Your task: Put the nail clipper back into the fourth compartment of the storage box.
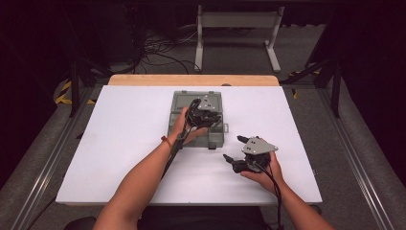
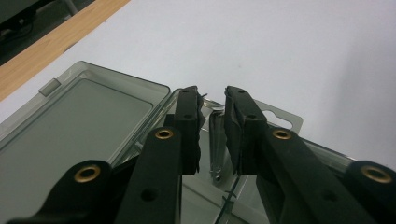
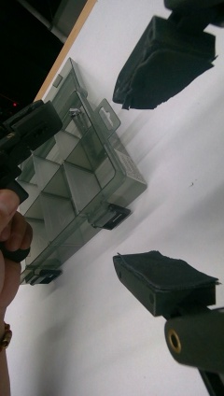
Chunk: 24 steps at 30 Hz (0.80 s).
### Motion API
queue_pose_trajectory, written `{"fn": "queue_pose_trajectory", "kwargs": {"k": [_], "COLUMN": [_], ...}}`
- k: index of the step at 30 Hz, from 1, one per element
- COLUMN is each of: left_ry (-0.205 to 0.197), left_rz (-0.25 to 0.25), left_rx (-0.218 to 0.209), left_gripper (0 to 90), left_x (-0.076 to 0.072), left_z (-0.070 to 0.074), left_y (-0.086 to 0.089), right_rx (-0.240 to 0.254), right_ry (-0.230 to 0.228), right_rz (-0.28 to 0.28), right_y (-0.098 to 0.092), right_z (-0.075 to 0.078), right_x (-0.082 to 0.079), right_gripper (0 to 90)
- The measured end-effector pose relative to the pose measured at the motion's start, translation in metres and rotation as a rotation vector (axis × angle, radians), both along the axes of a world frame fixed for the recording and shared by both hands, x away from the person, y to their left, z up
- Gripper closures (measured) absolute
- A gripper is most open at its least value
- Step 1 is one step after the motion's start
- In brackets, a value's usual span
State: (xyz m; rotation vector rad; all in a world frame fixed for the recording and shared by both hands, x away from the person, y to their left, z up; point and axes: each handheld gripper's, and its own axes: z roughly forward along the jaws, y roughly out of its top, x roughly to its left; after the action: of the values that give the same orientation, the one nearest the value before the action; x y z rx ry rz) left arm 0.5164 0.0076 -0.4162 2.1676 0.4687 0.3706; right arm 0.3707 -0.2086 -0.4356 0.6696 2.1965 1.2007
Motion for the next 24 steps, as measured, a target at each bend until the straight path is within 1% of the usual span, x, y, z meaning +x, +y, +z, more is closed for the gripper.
{"fn": "queue_pose_trajectory", "kwargs": {"k": [5, 6, 9, 12, 13, 20, 23, 24], "left_ry": [-0.010, -0.018, -0.025, -0.053, -0.053, -0.106, -0.112, -0.121], "left_rz": [0.005, 0.005, 0.008, 0.009, 0.009, 0.010, 0.010, 0.009], "left_rx": [-0.008, -0.007, -0.014, -0.012, -0.012, -0.016, -0.024, -0.022], "left_gripper": [76.4, 76.5, 76.4, 75.8, 75.5, 75.0, 74.7, 74.7], "left_x": [-0.002, -0.003, -0.005, -0.011, -0.011, -0.022, -0.027, -0.030], "left_z": [0.004, 0.006, 0.009, 0.014, 0.014, 0.022, 0.023, 0.024], "left_y": [0.007, 0.009, 0.016, 0.026, 0.026, 0.048, 0.055, 0.058], "right_rx": [-0.003, -0.002, 0.000, 0.000, 0.001, 0.003, 0.004, 0.004], "right_ry": [0.001, 0.002, 0.000, 0.000, 0.000, -0.001, 0.000, 0.000], "right_rz": [0.001, 0.000, -0.001, -0.002, -0.002, -0.005, -0.007, -0.007], "right_y": [0.000, 0.000, 0.000, 0.000, 0.000, 0.000, 0.000, 0.000], "right_z": [0.000, 0.000, 0.000, 0.000, 0.000, 0.000, 0.000, 0.000], "right_x": [0.000, 0.000, 0.000, 0.000, 0.000, 0.001, 0.001, 0.001], "right_gripper": [18.8, 18.8, 18.9, 18.9, 18.9, 18.9, 18.9, 18.9]}}
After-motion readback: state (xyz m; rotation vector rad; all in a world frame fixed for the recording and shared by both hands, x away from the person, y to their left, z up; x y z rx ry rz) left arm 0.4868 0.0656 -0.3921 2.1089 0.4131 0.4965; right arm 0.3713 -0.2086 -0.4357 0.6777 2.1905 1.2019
